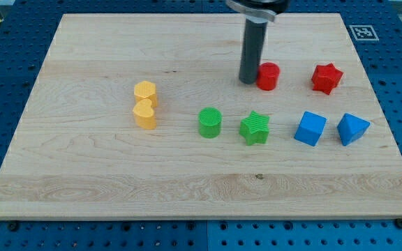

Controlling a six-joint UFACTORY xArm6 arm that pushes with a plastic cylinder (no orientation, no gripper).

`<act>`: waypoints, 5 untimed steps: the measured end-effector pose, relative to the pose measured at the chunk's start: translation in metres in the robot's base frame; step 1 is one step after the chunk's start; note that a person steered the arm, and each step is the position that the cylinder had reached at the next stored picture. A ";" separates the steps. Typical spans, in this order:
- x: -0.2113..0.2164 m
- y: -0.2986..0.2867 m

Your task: Move the yellow hexagon to the top left of the red circle

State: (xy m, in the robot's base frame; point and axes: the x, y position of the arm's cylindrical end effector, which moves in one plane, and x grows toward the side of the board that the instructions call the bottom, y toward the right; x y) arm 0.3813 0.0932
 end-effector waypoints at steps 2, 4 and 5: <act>0.005 0.044; -0.016 -0.122; -0.015 -0.220</act>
State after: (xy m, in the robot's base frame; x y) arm 0.3661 -0.1265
